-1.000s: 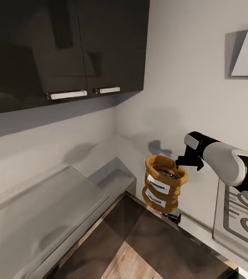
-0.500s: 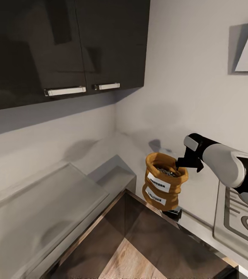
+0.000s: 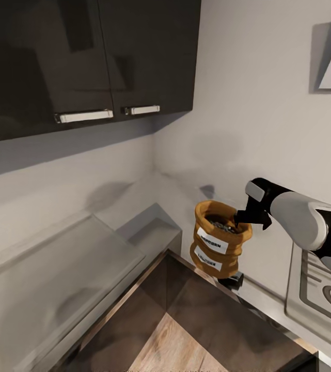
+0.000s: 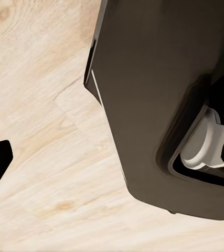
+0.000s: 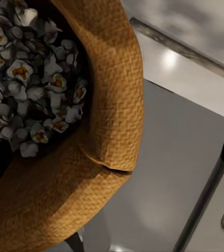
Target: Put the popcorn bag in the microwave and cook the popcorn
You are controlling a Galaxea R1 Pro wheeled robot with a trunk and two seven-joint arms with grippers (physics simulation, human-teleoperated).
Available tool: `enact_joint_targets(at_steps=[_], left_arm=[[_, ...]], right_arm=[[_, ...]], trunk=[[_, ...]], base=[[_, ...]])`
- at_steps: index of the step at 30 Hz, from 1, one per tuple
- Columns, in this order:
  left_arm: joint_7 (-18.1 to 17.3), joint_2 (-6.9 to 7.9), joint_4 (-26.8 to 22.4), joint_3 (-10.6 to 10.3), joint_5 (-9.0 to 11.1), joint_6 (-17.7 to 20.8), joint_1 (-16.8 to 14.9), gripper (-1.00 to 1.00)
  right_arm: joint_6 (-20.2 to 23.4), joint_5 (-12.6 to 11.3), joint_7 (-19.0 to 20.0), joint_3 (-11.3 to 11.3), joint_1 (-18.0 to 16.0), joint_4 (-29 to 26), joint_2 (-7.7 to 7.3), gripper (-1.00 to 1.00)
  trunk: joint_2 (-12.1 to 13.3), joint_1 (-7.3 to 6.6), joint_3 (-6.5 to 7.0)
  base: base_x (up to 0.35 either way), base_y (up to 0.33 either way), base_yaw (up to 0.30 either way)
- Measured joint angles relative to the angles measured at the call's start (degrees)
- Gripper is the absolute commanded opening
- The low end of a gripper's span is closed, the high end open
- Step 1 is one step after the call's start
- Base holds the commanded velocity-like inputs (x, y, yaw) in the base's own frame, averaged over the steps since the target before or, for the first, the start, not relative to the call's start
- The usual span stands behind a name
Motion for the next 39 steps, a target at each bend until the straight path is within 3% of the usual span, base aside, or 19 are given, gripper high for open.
enact_joint_targets(at_steps=[39], left_arm=[[0.0, 0.00, 0.0, 0.0, 0.0, 0.0, 0.0, 1.00]], right_arm=[[0.0, 0.0, 0.1, -0.1, 0.5, 0.0, 0.00, 1.00]], trunk=[[0.0, 0.00, -3.45]], base=[[0.000, 0.000, 0.000]])
